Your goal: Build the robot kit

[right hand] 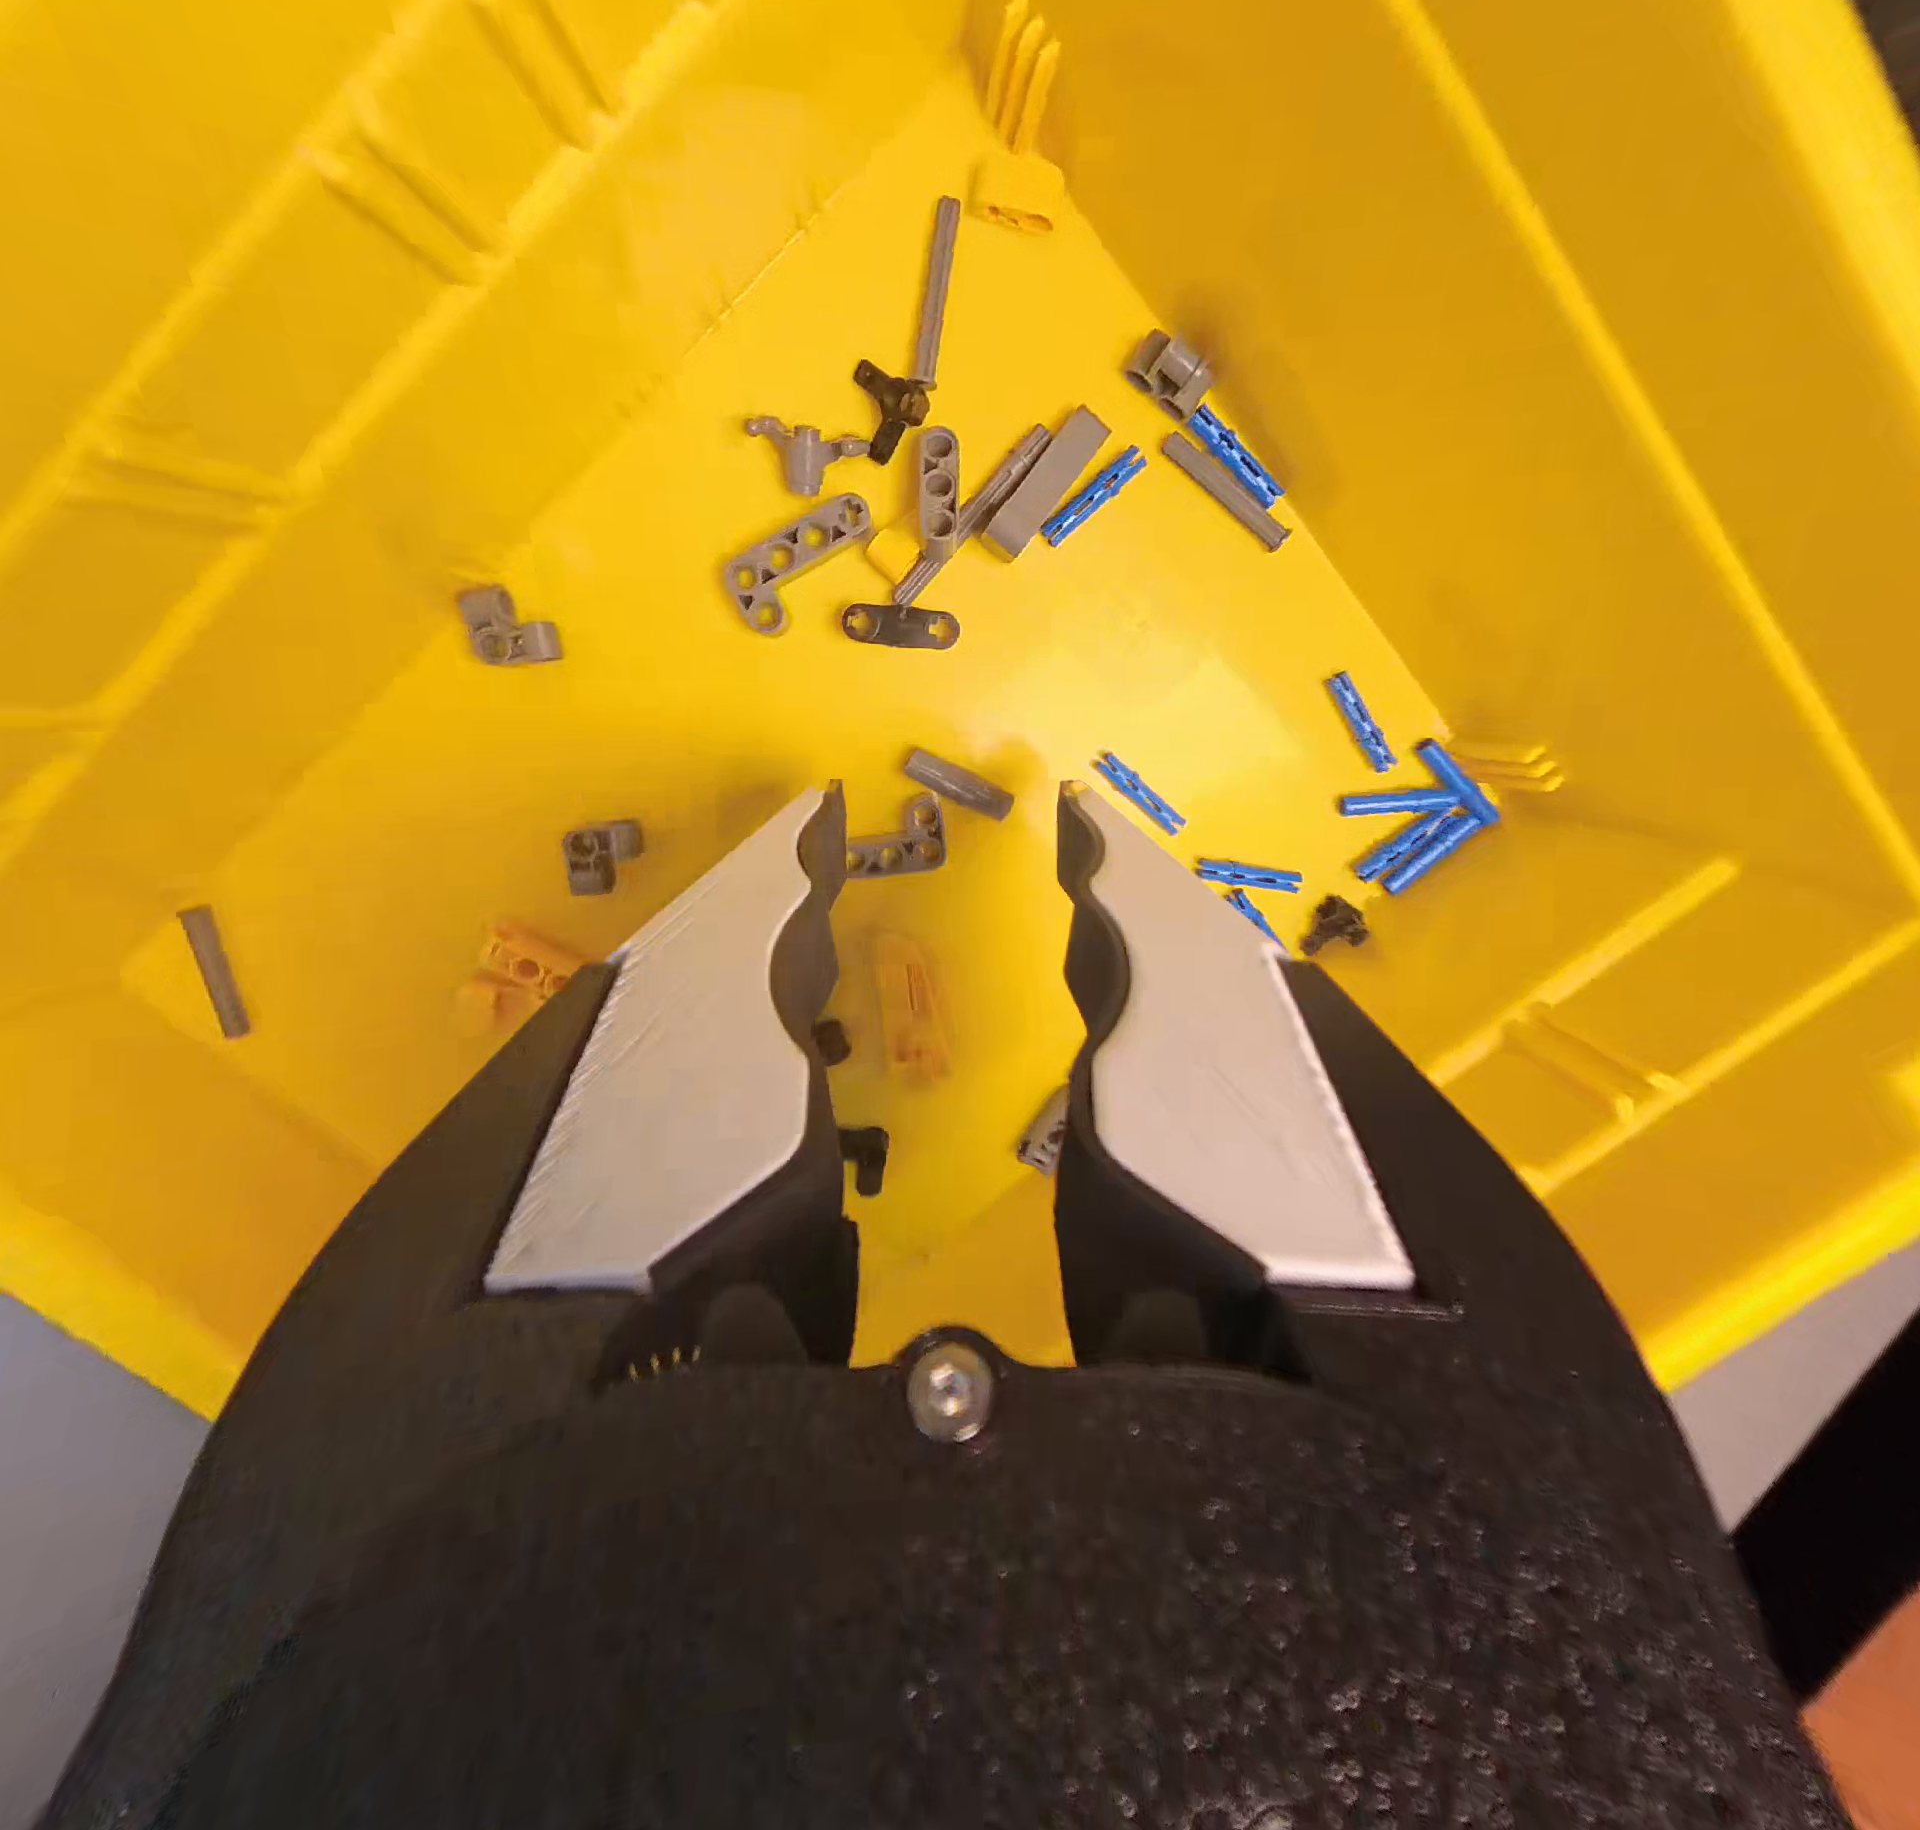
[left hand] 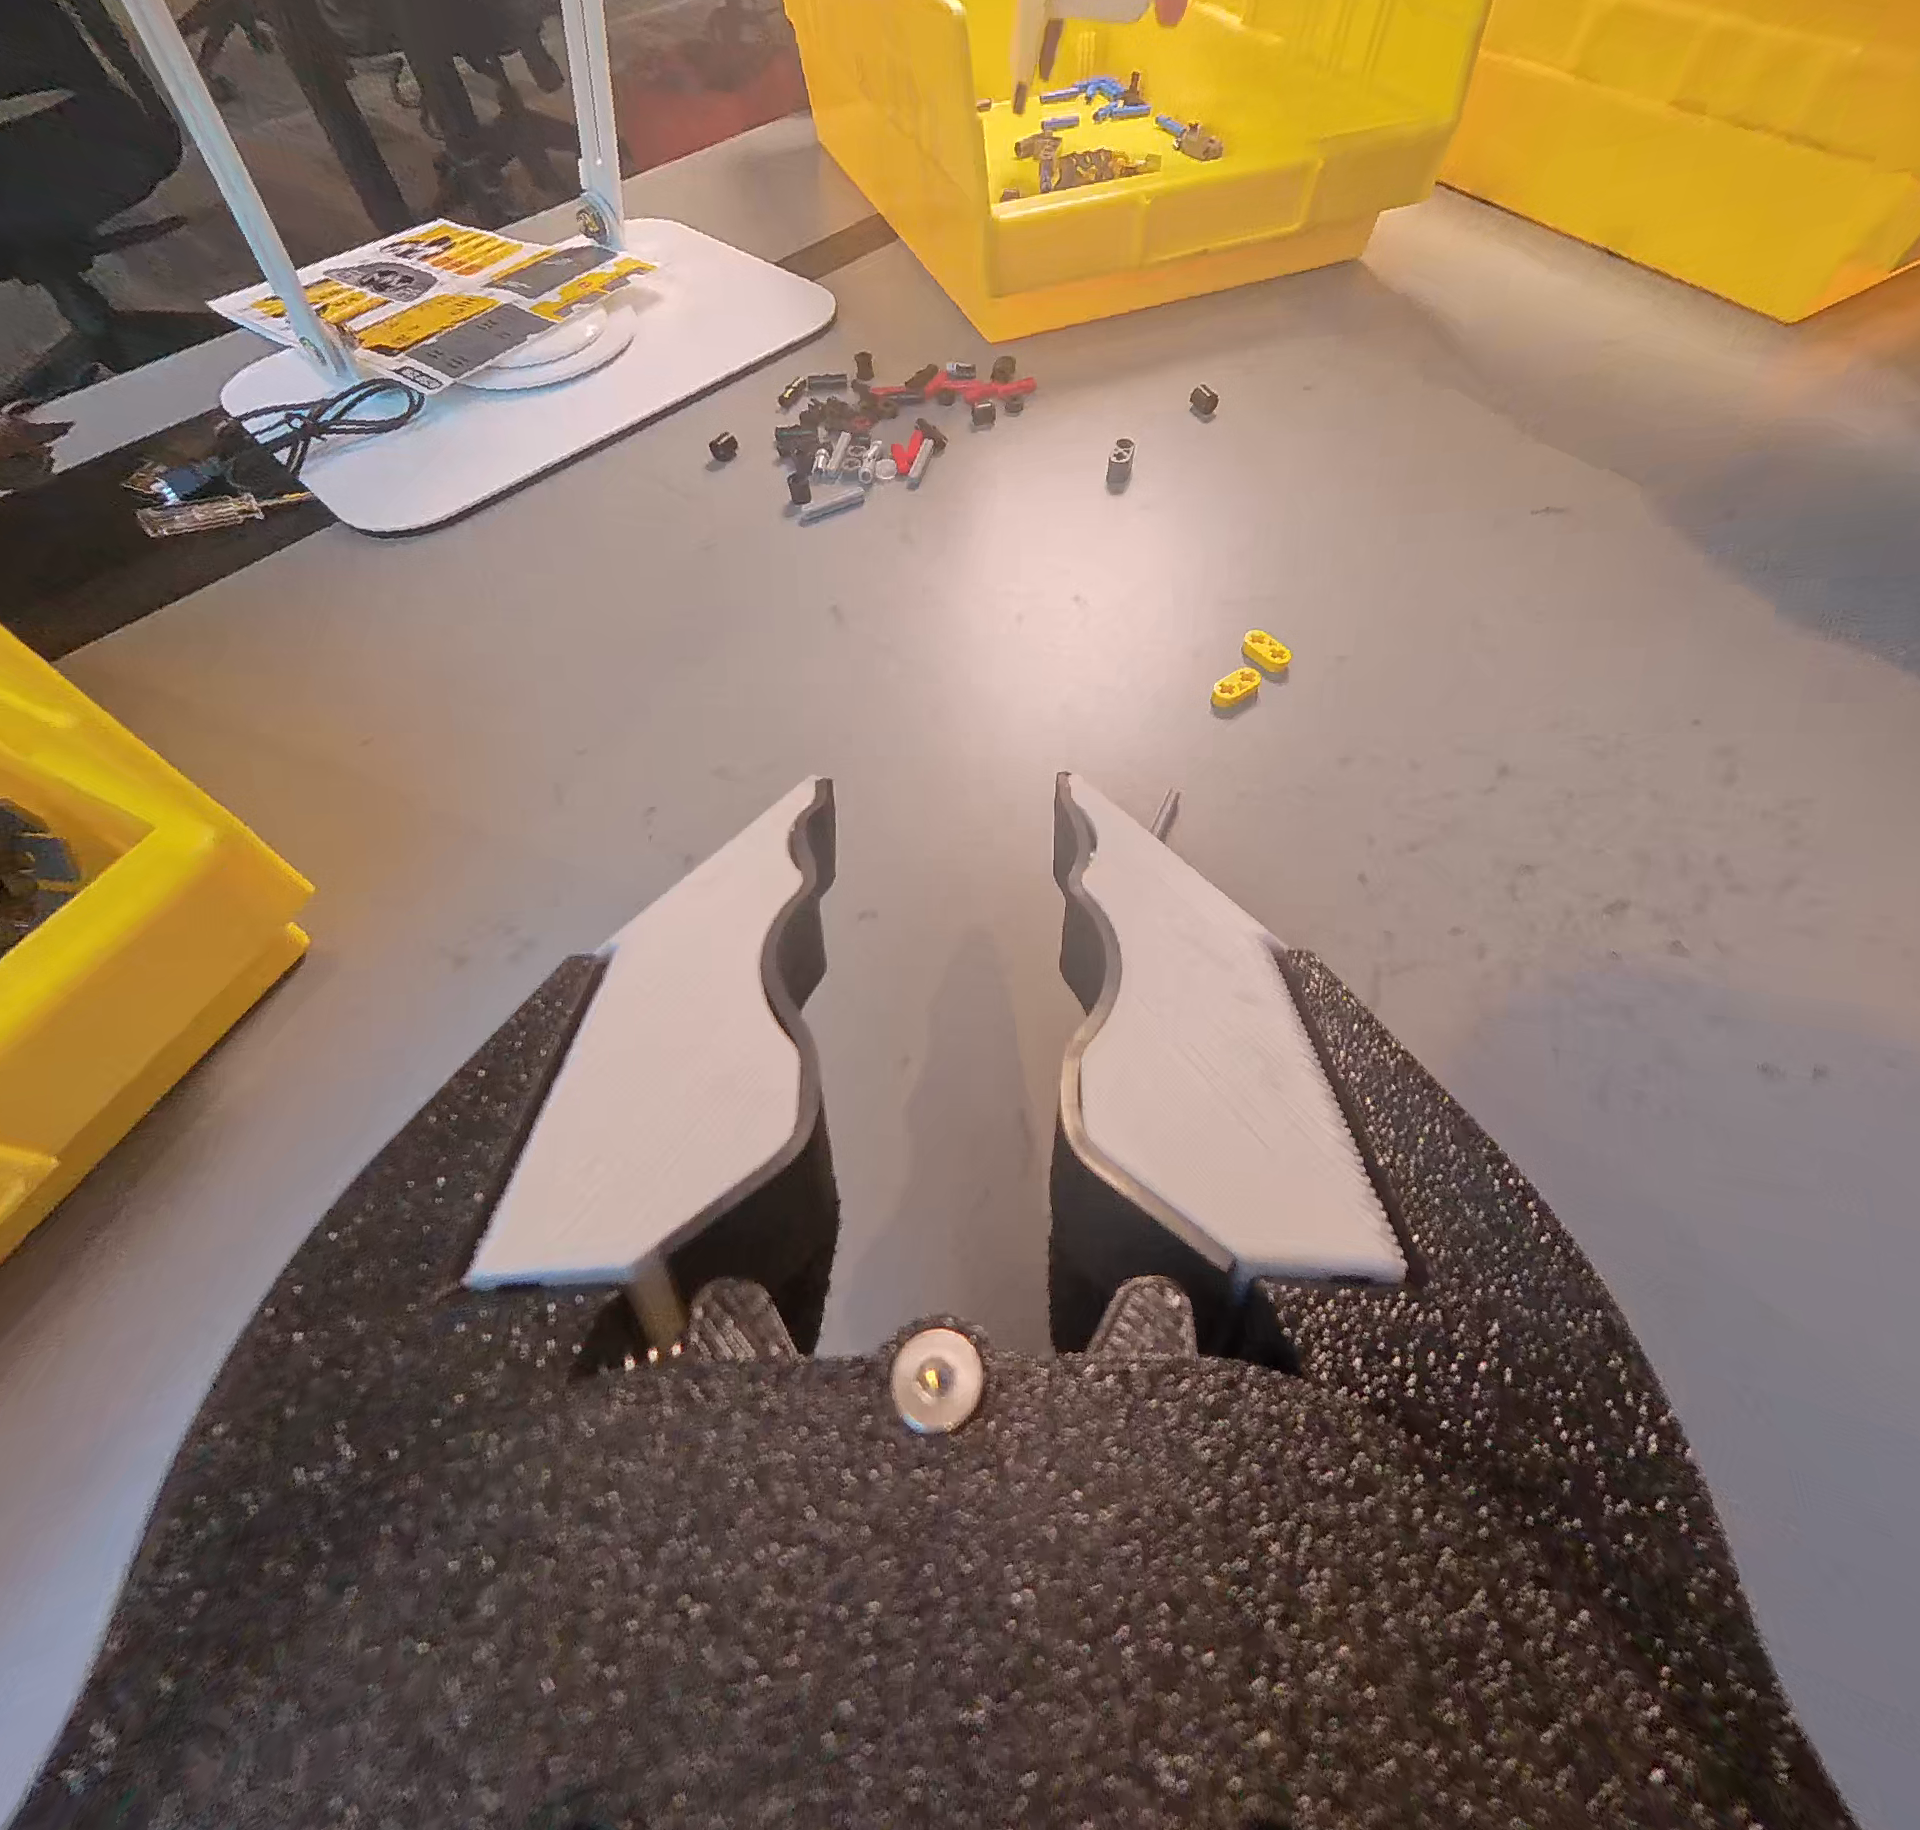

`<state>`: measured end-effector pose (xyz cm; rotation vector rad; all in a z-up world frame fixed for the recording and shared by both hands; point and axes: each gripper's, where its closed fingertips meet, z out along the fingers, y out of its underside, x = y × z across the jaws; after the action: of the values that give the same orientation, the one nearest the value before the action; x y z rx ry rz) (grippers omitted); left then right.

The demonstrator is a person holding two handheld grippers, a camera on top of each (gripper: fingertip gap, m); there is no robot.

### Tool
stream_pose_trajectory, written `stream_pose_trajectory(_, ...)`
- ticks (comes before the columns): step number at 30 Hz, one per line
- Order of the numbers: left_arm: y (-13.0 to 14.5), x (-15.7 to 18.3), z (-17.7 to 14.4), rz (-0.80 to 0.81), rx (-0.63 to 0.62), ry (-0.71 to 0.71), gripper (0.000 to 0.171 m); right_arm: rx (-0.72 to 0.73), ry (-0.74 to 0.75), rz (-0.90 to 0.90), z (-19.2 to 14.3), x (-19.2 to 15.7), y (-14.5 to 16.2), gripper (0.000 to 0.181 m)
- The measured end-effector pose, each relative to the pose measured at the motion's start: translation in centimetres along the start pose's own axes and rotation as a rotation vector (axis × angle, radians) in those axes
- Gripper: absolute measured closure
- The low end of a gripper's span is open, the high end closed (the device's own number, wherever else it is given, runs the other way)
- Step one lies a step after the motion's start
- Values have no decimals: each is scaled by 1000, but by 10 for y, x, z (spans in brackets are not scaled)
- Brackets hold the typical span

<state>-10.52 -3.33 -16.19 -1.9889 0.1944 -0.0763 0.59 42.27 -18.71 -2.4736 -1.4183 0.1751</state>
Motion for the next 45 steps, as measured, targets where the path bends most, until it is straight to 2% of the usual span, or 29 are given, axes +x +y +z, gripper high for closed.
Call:
stream_pose_trajectory(6,0,3,-4,-6,8,28,130,-31,-3,129,21,1,5,139)
stream_pose_trajectory(17,1,8,-3,-15,3,53,130,4,1,214,21,4,6,157)
stream_pose_trajectory(18,1,8,-4,-16,3,52,130,9,0,208,20,4,6,181)
stream_pose_trajectory(24,1,8,-3,-8,-1,49,130,114,10,134,-8,4,-8,181)
stream_pose_trajectory(26,1,9,-3,-5,-1,49,130,106,-6,92,-19,2,-4,174)
stream_pose_trajectory(29,1,11,-2,1,-4,53,130,-43,32,-115,-25,0,21,161)
stream_pose_trajectory(33,3,12,-2,18,-14,51,130,-305,60,-502,-28,-10,66,160)
stream_pose_trajectory(37,3,10,-2,8,-15,50,130,-510,53,-712,-23,-25,100,153)
stream_pose_trajectory(41,4,11,-2,10,-19,52,130,-636,73,-811,-17,-23,117,133)
stream_pose_trajectory(45,2,10,-4,16,-13,48,130,-648,56,-805,-14,-21,119,134)
